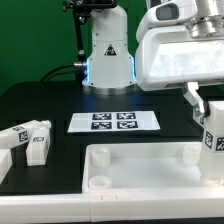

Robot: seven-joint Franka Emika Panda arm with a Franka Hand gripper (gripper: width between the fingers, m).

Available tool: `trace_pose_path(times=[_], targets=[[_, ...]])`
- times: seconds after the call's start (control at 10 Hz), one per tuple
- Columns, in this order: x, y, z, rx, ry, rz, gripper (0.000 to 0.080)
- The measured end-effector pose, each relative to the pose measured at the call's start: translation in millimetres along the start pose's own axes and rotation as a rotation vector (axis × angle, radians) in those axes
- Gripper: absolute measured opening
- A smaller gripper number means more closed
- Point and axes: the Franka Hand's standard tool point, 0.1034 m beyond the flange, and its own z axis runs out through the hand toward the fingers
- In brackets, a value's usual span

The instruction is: Assemble desk

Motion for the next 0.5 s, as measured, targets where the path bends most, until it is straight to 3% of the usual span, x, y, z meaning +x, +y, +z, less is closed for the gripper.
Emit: trace_pose_path(times=[0.4,0.5], targets=[[-0.1,0.1,-0.1,0.000,0.001,0.000,0.0284],[-0.1,0.2,0.0,0.000,0.001,0.000,0.0457]])
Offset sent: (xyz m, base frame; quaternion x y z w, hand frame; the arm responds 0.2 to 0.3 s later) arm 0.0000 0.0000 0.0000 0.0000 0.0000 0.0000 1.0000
